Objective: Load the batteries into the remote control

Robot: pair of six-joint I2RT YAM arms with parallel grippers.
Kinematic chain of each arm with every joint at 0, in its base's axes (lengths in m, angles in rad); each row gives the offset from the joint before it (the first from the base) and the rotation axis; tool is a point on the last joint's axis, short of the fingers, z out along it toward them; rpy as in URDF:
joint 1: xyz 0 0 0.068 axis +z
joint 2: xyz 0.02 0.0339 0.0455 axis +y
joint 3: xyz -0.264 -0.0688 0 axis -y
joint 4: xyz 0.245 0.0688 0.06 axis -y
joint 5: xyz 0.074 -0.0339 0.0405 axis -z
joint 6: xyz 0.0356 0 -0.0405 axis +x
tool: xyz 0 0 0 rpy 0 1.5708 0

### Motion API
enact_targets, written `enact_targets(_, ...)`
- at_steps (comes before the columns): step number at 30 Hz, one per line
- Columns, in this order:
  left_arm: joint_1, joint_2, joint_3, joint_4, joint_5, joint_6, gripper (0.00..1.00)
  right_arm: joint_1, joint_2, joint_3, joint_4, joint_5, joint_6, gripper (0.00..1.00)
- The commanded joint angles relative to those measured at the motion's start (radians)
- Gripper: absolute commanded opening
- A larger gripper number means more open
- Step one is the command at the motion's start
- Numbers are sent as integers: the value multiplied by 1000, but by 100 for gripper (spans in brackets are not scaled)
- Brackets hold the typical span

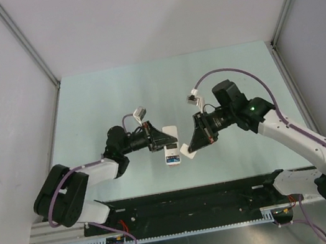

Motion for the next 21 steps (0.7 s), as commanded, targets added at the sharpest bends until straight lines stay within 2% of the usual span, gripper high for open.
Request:
enact_targets(1,-38,34,61,48,91,2,0,58,66,19,54,-100,24,0)
enact_targets(13,-76,54,81,50,121,-29,0,94,186,1,122,-114,21,0)
enact_targets(21,-82,53,64,48,127,-49,0,89,232,1,136,-116,15,11)
